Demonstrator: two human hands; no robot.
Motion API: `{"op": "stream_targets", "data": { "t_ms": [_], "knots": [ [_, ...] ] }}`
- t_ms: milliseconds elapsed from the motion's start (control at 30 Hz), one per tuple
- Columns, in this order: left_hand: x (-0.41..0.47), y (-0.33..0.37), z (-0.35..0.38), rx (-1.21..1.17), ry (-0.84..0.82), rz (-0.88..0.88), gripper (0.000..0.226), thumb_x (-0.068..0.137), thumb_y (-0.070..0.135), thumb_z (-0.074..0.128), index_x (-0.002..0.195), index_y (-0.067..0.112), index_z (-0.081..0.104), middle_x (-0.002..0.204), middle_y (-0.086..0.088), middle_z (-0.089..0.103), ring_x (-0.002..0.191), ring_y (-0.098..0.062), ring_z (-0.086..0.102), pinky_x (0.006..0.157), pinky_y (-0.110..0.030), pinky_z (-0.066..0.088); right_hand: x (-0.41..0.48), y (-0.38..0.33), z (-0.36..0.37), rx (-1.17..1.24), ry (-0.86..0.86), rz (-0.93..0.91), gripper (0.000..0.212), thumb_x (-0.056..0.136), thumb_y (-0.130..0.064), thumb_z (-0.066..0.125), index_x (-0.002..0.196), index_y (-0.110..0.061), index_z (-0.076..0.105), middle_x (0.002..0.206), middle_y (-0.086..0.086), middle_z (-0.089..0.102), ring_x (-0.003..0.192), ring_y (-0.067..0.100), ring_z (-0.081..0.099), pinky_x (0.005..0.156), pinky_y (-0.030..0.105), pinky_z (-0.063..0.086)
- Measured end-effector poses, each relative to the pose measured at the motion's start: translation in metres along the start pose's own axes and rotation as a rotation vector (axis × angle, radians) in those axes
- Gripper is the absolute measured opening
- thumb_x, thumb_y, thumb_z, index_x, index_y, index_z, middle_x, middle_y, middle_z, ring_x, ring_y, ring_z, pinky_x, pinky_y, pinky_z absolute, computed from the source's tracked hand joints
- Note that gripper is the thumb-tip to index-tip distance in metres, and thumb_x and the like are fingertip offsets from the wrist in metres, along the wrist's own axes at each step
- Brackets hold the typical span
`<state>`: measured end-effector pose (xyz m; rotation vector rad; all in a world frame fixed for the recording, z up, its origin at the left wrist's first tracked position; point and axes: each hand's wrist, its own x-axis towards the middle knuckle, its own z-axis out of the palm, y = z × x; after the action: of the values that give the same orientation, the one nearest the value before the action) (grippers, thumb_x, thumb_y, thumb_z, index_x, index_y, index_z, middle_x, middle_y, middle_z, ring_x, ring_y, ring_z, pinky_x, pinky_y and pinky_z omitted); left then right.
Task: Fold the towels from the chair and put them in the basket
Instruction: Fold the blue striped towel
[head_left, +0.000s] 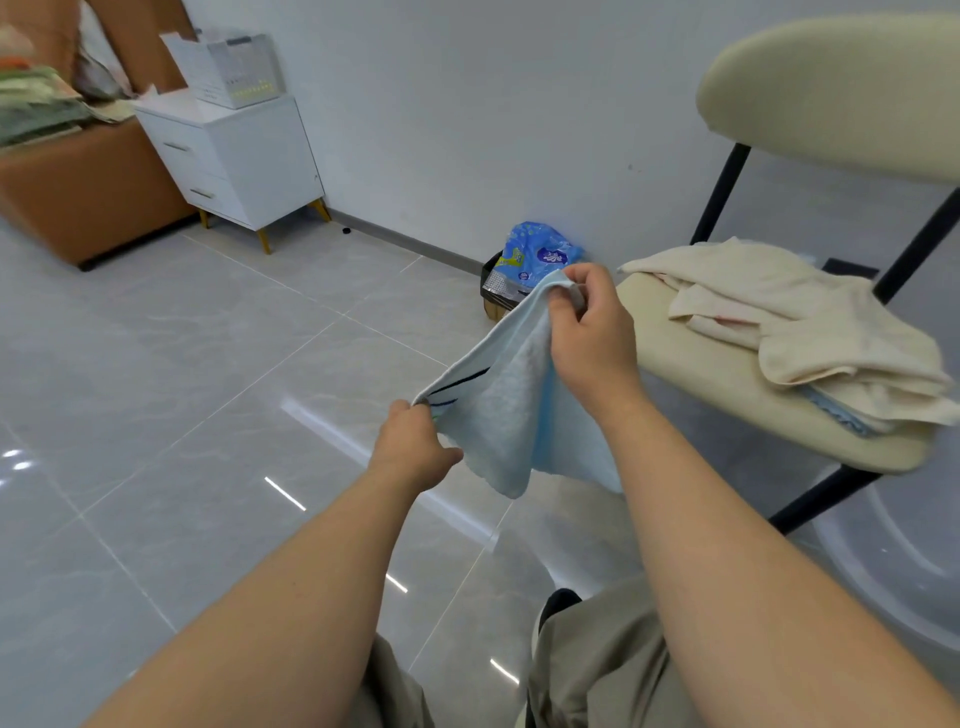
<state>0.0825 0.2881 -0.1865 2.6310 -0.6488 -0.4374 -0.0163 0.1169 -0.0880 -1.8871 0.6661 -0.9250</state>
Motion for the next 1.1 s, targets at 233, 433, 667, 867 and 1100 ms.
{"op": "stream_targets", "data": {
  "t_ms": [233, 433, 667, 867, 1100],
  "knots": [
    [0.008, -0.001, 0.010, -0.056, -0.003, 0.059, 0.069, 0.080, 0.036, 0.079, 0.140, 0.021, 0.048, 0.129, -0.005, 0.046, 0.111, -0.026, 0.055, 0.091, -0.034, 0.047, -0.002, -0.005, 0.001, -0.032, -0.060, -0.098, 0.003, 0.101, -0.026, 0.053, 0.099, -0.028, 0.054, 0.077, -0.019, 0.056, 0.068, -0.006, 0.052, 0.064, 0.011, 0.037],
    [0.016, 0.000, 0.019, 0.005, -0.031, 0.112, 0.054, 0.085, 0.039, 0.073, 0.133, 0.020, 0.058, 0.117, -0.005, 0.055, 0.104, -0.026, 0.057, 0.084, -0.034, 0.049, -0.001, -0.008, 0.000, 0.003, -0.064, -0.107, 0.005, 0.101, -0.024, 0.053, 0.097, -0.027, 0.055, 0.070, -0.015, 0.054, 0.060, -0.002, 0.049, 0.058, 0.010, 0.035],
    [0.019, 0.002, 0.028, -0.093, -0.090, 0.152, 0.086, 0.071, 0.049, 0.079, 0.146, 0.031, 0.042, 0.131, -0.002, 0.053, 0.117, -0.026, 0.056, 0.095, -0.044, 0.052, -0.003, -0.012, -0.001, 0.045, -0.073, -0.119, 0.008, 0.100, -0.018, 0.054, 0.096, -0.026, 0.054, 0.078, -0.004, 0.060, 0.059, 0.004, 0.044, 0.059, 0.015, 0.038],
    [0.024, -0.001, 0.036, -0.134, -0.121, 0.154, 0.096, 0.054, 0.071, 0.068, 0.140, 0.036, 0.045, 0.124, 0.003, 0.056, 0.112, -0.022, 0.058, 0.094, -0.045, 0.054, -0.004, -0.014, -0.001, 0.058, -0.106, -0.123, 0.008, 0.100, -0.018, 0.054, 0.095, -0.025, 0.054, 0.074, -0.004, 0.055, 0.058, 0.004, 0.041, 0.056, 0.016, 0.036],
    [0.022, 0.003, 0.032, -0.198, -0.089, 0.127, 0.096, 0.069, 0.054, 0.082, 0.149, 0.039, 0.031, 0.132, -0.002, 0.043, 0.120, -0.025, 0.050, 0.102, -0.043, 0.049, -0.005, -0.013, 0.000, 0.072, -0.149, -0.139, 0.011, 0.098, -0.016, 0.055, 0.091, -0.024, 0.055, 0.073, 0.010, 0.054, 0.060, 0.007, 0.040, 0.057, 0.021, 0.036]
  ]
}}
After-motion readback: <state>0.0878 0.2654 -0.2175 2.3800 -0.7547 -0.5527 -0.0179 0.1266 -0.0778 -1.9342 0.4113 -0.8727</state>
